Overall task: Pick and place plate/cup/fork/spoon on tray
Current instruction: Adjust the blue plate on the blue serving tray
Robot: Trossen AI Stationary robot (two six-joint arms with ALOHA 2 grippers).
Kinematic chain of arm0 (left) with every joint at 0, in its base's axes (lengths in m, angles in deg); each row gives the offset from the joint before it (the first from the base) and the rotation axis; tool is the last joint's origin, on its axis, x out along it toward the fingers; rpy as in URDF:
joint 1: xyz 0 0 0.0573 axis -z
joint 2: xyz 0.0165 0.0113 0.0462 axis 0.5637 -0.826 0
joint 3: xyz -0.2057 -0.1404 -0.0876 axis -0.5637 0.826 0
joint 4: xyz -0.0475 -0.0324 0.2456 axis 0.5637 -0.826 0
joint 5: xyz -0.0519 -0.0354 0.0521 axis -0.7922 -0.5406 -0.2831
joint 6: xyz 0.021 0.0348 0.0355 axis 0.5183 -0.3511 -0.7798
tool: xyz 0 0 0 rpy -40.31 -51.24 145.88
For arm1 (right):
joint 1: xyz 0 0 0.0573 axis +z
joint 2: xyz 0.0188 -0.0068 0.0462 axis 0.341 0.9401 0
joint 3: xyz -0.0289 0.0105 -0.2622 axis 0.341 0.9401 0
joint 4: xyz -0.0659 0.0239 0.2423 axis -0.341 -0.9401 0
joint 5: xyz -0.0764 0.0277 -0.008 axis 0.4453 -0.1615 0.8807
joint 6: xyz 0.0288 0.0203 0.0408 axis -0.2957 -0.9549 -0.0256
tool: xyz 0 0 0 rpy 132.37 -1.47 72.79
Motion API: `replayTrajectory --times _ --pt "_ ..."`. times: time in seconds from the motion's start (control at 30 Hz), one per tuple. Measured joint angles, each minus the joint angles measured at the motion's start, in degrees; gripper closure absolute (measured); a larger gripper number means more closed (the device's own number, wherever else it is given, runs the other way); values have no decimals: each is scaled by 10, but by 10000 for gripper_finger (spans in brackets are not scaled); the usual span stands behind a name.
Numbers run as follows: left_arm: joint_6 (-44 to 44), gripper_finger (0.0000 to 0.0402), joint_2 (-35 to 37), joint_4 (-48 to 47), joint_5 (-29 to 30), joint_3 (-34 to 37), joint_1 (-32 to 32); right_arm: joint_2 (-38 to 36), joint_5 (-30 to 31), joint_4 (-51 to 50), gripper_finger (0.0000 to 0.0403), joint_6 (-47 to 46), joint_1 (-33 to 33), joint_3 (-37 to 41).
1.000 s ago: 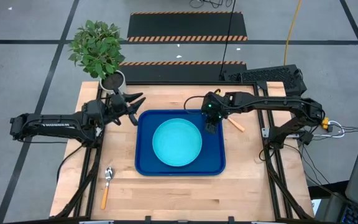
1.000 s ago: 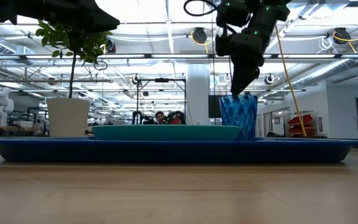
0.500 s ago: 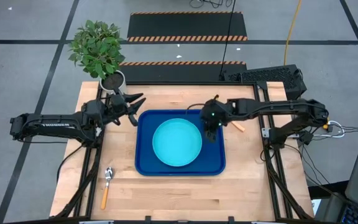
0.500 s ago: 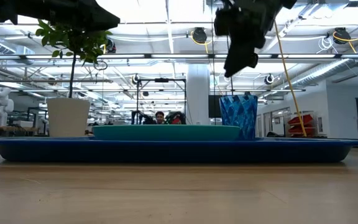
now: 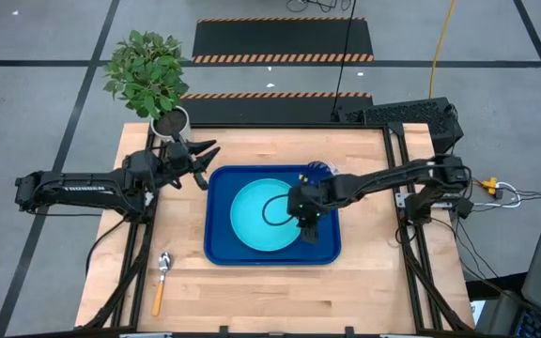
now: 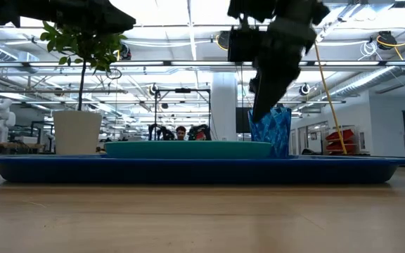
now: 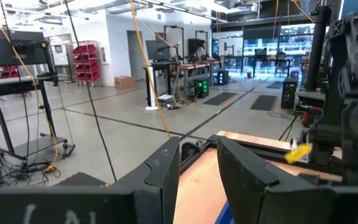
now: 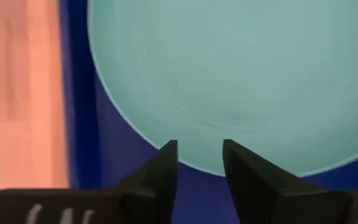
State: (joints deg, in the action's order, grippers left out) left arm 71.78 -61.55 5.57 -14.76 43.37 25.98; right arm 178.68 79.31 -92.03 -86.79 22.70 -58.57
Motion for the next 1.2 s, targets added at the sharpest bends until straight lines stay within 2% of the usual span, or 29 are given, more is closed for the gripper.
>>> replayTrajectory --times 0.1,0.2,0.27,0.83,1.2 --pt "0 289 0 0 0 0 0 19 1 3 324 17 0 0" --pt "1 289 0 0 0 0 0 21 1 14 380 28 -4 0" --pt "1 289 0 0 0 0 0 19 3 21 395 37 -7 0" --pt "4 289 0 -2 0 0 0 56 1 14 402 78 -20 0" --pt "2 289 0 -3 0 0 0 56 0 -41 403 78 -20 0"
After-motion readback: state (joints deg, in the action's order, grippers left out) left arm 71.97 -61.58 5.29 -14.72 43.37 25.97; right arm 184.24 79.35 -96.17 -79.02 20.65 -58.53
